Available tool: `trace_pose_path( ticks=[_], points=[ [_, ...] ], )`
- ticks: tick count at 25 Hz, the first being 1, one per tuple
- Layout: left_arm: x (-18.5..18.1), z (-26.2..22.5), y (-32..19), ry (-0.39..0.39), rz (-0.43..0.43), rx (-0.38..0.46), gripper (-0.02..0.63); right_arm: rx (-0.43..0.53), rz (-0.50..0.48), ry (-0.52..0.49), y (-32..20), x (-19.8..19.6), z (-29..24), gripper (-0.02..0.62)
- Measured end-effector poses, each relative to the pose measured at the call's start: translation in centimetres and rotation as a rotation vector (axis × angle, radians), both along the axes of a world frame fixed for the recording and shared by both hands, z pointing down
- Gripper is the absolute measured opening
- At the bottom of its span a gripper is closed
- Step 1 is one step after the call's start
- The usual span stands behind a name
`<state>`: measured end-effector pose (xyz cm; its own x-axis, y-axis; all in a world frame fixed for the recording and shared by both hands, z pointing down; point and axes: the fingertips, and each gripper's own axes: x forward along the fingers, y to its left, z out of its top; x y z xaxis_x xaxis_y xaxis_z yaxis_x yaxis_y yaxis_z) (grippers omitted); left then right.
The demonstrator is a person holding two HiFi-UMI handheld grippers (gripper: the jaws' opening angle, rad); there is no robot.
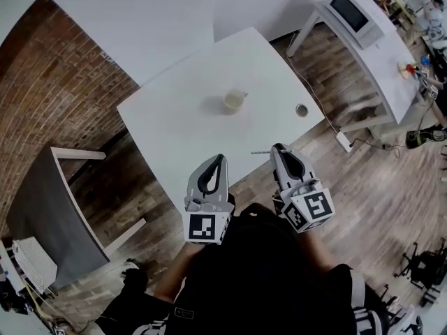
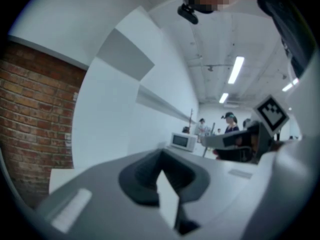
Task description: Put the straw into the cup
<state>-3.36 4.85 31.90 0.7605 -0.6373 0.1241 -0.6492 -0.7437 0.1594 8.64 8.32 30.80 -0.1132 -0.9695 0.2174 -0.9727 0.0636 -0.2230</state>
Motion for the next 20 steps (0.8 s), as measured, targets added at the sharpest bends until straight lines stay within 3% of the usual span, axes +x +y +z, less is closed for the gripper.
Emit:
trace_pose_path(
  ticks=[9,14,20],
  points=[
    [0.8,0.9,-5.5,0.007,-0.07,-0.028,0.005,-0.014,-0.066,0.001,-7.3,0.9,0.6,0.025],
    [2.3,2.1,-7.8,-0.036,-0.137,-0.02,0.005,-0.027,-0.137,-0.017,-10.8,2.5,2.0,0.025],
    [4.4,4.6,-9.7,-0.082,-0.224,-0.084,0.005,-0.065,-0.236,-0.046,-14.8,4.0,4.5,0.025]
  ],
)
